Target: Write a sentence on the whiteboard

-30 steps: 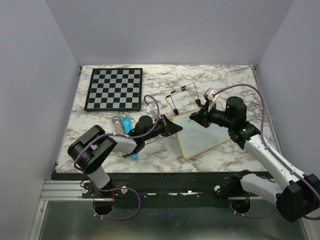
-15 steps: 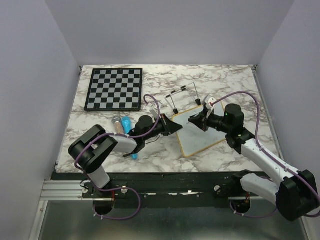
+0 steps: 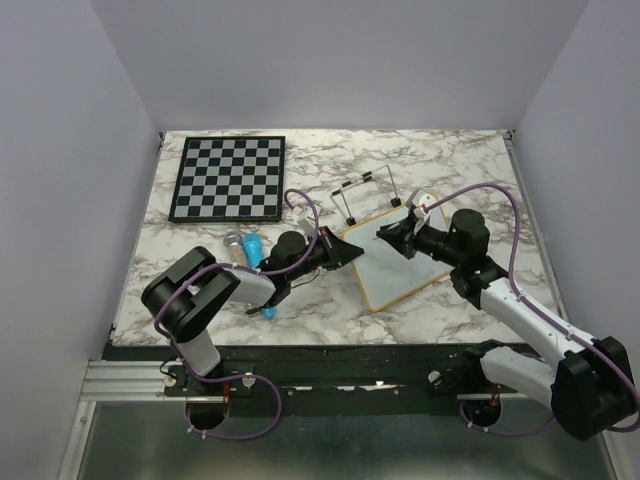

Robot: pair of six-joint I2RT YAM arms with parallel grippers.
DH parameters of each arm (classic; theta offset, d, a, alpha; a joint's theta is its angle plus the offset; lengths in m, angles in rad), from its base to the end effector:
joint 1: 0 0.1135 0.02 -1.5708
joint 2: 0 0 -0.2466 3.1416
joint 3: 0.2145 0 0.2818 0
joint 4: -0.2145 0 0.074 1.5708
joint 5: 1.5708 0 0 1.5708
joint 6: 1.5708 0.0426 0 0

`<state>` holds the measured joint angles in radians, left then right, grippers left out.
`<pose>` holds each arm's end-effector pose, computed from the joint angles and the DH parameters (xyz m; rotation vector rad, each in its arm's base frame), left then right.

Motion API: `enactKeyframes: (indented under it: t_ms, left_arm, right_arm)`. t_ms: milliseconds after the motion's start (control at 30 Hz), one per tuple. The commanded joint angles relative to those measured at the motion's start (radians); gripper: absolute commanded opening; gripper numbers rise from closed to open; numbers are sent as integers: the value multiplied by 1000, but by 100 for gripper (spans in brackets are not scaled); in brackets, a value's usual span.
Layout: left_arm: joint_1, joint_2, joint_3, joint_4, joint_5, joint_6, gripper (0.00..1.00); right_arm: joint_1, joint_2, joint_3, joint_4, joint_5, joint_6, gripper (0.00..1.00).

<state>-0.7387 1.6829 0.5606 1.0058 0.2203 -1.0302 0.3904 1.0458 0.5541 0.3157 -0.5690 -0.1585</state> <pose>0.2420 -0.2330 0.1230 -0.0918 1.9257 -1.4551 0.2462 0.1261 0.2305 -0.8690 1.5364 0.6642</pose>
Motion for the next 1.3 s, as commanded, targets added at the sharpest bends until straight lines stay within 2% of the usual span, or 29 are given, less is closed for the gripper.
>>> enactKeyframes:
  t_ms: [0,700,1267]
  left_arm:
    - [9,21,-13,1,-52,33,0]
    - [5,21,-5,-4,-39,53,0]
    - [4,34,-1,2,-33,50,0]
  right_arm:
    - [-4,25,-16,74,23,2,1]
    - [-1,102,1,72,44,-1,1]
    - [19,106,4,54,-43,2,1]
